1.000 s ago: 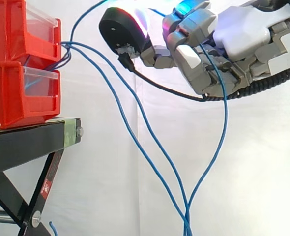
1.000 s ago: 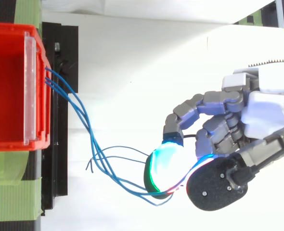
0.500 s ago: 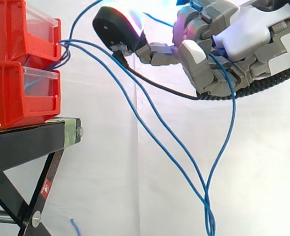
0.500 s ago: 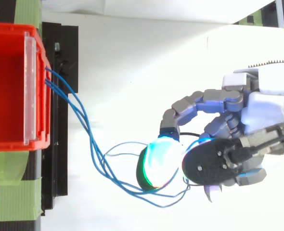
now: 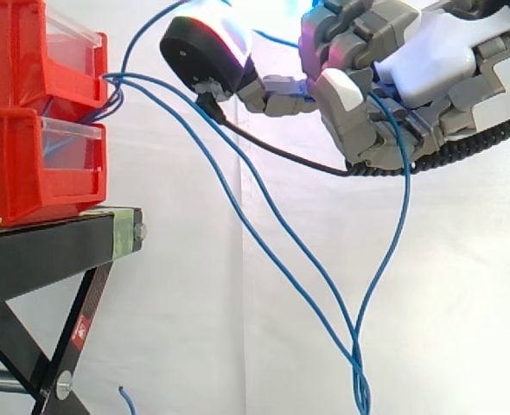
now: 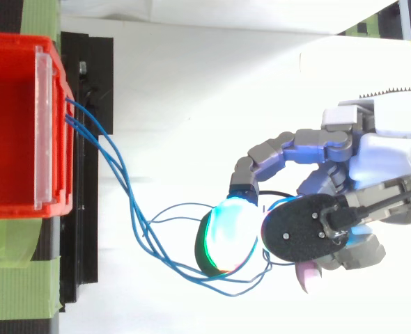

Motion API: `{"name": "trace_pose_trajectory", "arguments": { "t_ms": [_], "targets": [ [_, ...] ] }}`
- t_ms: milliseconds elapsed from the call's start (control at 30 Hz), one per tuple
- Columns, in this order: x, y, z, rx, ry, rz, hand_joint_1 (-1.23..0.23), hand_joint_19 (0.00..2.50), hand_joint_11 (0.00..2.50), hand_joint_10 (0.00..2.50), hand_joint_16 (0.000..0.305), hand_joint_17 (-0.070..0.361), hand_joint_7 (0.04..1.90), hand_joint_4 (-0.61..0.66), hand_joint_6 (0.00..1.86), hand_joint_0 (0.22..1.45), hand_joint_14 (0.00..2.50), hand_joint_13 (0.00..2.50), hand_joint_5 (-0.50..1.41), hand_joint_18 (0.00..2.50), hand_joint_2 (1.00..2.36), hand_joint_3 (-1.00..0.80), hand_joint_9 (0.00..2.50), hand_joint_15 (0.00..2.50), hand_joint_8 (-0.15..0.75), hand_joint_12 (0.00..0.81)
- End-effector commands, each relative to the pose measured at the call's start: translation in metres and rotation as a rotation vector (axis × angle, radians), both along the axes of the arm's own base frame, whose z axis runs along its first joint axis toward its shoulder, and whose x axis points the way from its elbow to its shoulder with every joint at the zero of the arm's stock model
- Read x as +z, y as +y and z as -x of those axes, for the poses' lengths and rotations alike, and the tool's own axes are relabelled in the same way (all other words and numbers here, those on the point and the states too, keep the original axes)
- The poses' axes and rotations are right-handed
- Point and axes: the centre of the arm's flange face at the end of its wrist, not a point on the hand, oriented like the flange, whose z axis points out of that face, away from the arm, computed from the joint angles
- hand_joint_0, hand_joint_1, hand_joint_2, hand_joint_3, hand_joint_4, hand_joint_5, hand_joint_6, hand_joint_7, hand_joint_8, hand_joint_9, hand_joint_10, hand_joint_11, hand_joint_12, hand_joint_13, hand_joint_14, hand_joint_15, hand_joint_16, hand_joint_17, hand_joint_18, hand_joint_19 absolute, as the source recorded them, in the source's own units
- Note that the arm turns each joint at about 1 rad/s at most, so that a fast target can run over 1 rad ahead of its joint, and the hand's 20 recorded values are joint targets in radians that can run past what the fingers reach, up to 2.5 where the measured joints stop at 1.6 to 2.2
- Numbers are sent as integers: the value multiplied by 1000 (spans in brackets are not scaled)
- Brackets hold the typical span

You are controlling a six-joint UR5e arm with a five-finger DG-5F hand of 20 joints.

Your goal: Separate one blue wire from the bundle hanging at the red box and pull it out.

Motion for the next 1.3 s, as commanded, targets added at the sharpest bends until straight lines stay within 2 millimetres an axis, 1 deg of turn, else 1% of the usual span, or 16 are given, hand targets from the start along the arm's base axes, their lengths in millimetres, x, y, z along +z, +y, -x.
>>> {"name": "trace_pose_trajectory", "arguments": {
  "t_ms": [0,33,67,200,233,300,400,567,633,700,833,1167,1267],
  "targets": [
    [0,0,0,0,0,0,-231,799,1443,880,70,157,972,96,899,503,1235,823,-154,989,1300,-273,1053,1158,393,515],
    [-1,0,0,0,1,0,-266,812,1473,849,68,154,988,97,896,538,1208,823,-152,980,1061,-245,1058,1178,382,505],
    [0,0,0,0,0,0,-274,814,1484,840,68,153,994,98,895,546,1202,825,-152,977,1007,-238,1061,1186,380,508],
    [0,1,0,2,0,0,-227,826,1546,756,65,145,1000,91,892,533,1117,820,-153,945,1005,-314,1066,1247,356,479],
    [0,1,0,2,0,0,-216,849,1599,711,62,139,1017,85,890,528,1059,818,-154,922,1006,-339,1063,1296,341,454],
    [-1,1,0,2,1,2,-213,858,1628,679,60,136,1033,82,887,528,1022,819,-153,909,1006,-347,1064,1330,333,449],
    [0,1,0,2,0,0,-202,884,1741,550,54,121,1064,75,883,522,856,820,-155,857,1007,-375,1071,1456,295,405],
    [-1,1,0,2,1,0,-151,883,1735,556,54,121,1059,83,881,517,853,829,-151,869,1005,-438,1080,1456,300,403],
    [0,1,0,2,0,0,-113,876,1718,582,55,124,1035,92,881,504,898,833,-149,879,1001,-474,1083,1406,308,412],
    [-1,1,0,2,1,0,-102,882,1700,596,55,124,1034,101,880,499,907,834,-147,882,1000,-497,1086,1436,310,414],
    [-1,1,0,1,3,3,-66,866,1678,624,56,126,1017,110,878,488,933,833,-143,894,1000,-500,1086,1410,316,420],
    [-1,0,2,1,13,14,-58,860,1663,668,57,128,1002,114,875,479,970,829,-140,909,1000,-500,1086,1379,326,421],
    [-2,-1,2,-1,15,16,-37,852,1654,700,58,130,978,115,867,467,1005,830,-140,920,1000,-500,1084,1355,331,436]
  ]
}}
